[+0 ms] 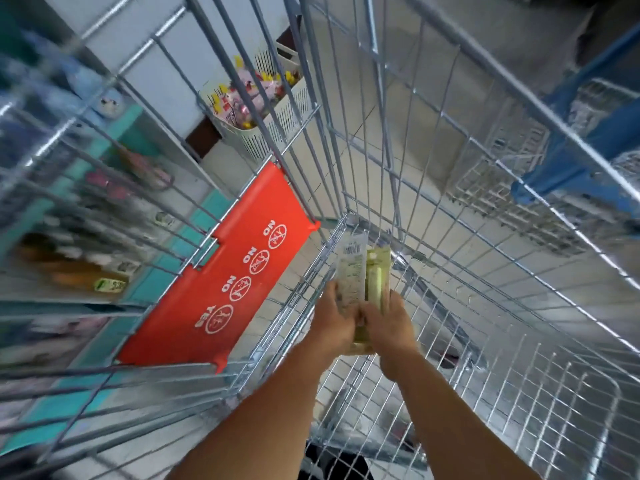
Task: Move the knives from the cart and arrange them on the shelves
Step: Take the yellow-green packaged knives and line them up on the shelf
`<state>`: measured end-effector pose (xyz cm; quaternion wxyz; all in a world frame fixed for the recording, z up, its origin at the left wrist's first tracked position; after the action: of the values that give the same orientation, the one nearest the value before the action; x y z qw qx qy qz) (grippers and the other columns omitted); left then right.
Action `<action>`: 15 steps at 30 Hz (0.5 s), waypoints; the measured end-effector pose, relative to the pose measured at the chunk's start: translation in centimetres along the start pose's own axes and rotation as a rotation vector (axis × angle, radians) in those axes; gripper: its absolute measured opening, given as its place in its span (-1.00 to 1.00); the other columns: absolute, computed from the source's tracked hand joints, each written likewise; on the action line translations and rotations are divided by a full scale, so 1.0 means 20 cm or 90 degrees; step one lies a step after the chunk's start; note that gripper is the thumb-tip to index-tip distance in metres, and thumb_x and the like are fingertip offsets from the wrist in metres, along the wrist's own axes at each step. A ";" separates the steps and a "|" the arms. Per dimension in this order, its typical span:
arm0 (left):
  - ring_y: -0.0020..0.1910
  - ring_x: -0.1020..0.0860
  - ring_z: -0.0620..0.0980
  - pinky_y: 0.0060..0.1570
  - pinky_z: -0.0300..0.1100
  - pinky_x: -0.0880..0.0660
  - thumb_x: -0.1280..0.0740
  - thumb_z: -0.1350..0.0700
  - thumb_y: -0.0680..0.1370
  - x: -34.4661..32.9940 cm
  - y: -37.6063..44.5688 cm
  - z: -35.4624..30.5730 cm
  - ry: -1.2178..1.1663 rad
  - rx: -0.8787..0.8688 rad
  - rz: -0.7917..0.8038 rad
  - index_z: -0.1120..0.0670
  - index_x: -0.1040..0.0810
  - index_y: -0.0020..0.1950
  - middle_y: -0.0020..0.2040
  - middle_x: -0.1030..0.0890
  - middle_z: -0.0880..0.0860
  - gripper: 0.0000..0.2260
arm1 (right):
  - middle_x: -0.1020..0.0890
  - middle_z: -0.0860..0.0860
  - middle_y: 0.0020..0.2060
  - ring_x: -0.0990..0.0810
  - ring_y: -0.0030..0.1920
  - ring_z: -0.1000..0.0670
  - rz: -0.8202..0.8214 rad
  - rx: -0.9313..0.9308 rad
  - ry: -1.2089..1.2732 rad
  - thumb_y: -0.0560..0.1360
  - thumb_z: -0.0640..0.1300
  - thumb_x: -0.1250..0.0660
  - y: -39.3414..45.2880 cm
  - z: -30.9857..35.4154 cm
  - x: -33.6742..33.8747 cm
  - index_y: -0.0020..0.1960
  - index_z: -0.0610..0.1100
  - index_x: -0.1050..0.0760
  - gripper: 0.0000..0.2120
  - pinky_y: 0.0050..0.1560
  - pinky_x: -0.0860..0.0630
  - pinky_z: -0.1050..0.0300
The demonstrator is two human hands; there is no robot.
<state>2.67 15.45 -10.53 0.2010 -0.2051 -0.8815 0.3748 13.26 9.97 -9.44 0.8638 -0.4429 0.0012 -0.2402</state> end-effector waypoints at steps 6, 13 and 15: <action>0.13 -0.54 -0.07 0.08 -0.34 -0.50 -0.29 0.25 0.53 0.09 -0.37 -0.21 -0.082 -0.076 -0.084 -0.10 -0.21 0.46 0.26 -0.51 -0.01 -0.43 | -0.61 -0.07 -0.12 -0.63 -0.15 -0.09 0.021 0.086 0.046 0.51 -0.21 -0.28 -0.33 0.19 0.10 0.07 -0.16 -0.45 -0.86 -0.36 -0.59 0.17; 0.07 -0.61 0.11 -0.11 0.02 -0.61 -0.33 0.22 0.52 0.30 -0.84 -0.38 -0.181 -0.143 -0.172 -0.14 -0.29 0.38 0.19 -0.56 0.08 -0.49 | -0.52 -0.16 -0.38 -0.55 -0.36 -0.19 0.132 0.220 0.071 0.43 -0.38 -0.22 -0.81 0.52 0.05 -0.20 -0.15 -0.42 -0.85 -0.36 -0.54 -0.10; 0.07 -0.60 0.00 -0.30 -0.26 -0.59 -0.31 0.24 0.54 0.37 -0.95 -0.42 -0.213 -0.167 -0.174 -0.15 -0.31 0.33 0.18 -0.55 0.01 -0.54 | -0.59 -0.21 -0.27 -0.59 -0.31 -0.22 0.168 0.266 0.062 0.47 -0.38 -0.21 -0.93 0.60 0.03 -0.09 -0.24 -0.44 -0.91 -0.29 -0.57 -0.15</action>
<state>-3.27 12.03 10.54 0.0727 -0.0432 -0.9632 0.2551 8.55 9.67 12.21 0.9594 -0.2386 0.0508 -0.1414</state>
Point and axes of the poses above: each hand's wrist, its own y-axis towards the middle knuckle, its own x-axis out of the back of the hand, z = x × y, the point moved 10 cm from there along y, towards the middle knuckle
